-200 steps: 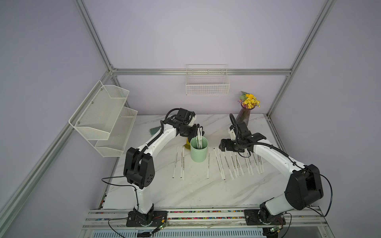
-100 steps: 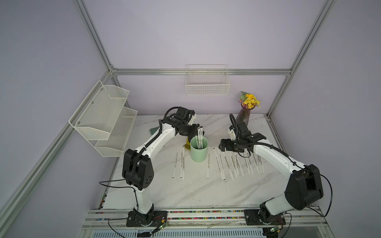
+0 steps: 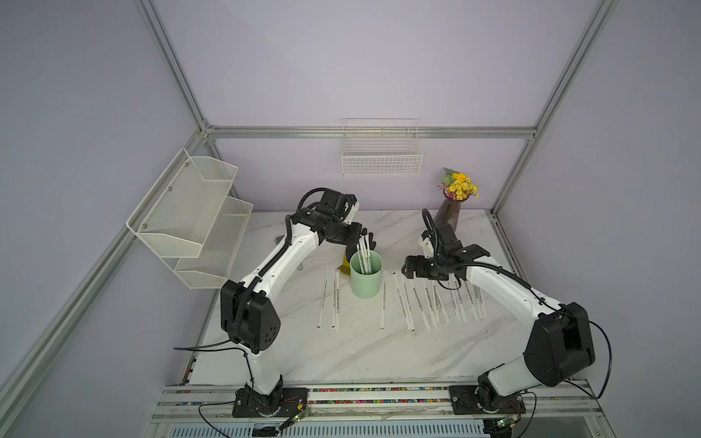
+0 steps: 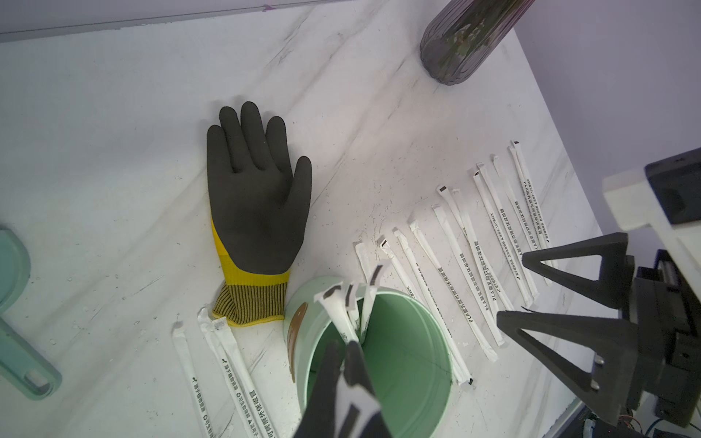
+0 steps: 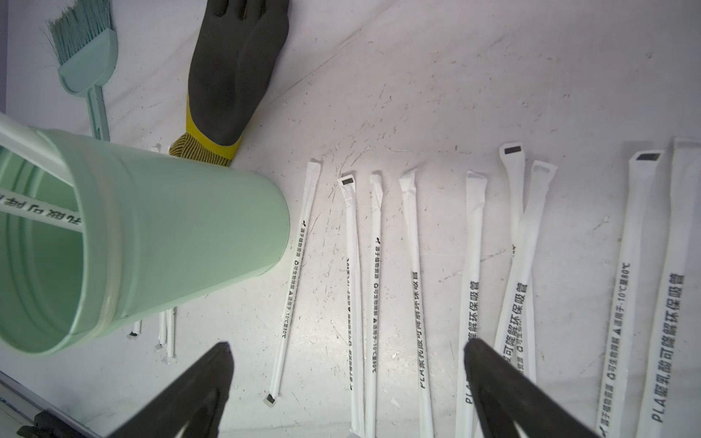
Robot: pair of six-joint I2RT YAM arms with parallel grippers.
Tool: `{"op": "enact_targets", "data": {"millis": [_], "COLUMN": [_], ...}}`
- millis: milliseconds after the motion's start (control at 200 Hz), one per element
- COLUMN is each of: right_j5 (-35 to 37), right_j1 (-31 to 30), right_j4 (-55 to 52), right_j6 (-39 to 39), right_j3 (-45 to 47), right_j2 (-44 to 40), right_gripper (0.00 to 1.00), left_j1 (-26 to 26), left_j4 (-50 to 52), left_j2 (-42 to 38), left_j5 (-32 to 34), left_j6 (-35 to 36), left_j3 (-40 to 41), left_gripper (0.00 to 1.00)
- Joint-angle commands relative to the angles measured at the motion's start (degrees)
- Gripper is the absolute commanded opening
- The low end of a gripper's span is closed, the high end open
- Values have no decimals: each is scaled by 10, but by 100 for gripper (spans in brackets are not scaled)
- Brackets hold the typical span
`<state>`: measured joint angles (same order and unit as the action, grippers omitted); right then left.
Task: Take the straws out of the storage container
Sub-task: Pick up the straw from the container.
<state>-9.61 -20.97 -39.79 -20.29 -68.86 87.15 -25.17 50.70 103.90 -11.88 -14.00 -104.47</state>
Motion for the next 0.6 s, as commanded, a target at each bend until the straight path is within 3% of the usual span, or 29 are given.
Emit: {"op": "enact_targets", "data": {"millis": [0,595], "right_j5": [-6,-11], "right_j1": [3,3], "right_j4": [15,12], "right_j6": [3,2], "right_j3": [2,-6], "right_j2": [-9,-13], "right_gripper": [97,97], "left_j1": [-3,-2], "left_j4": [6,68], "left_j2": [-25,-57], "left_j5": [17,53], "left_j6": [15,61], "left_j3": [-27,-132], "left_gripper": [5,5]}}
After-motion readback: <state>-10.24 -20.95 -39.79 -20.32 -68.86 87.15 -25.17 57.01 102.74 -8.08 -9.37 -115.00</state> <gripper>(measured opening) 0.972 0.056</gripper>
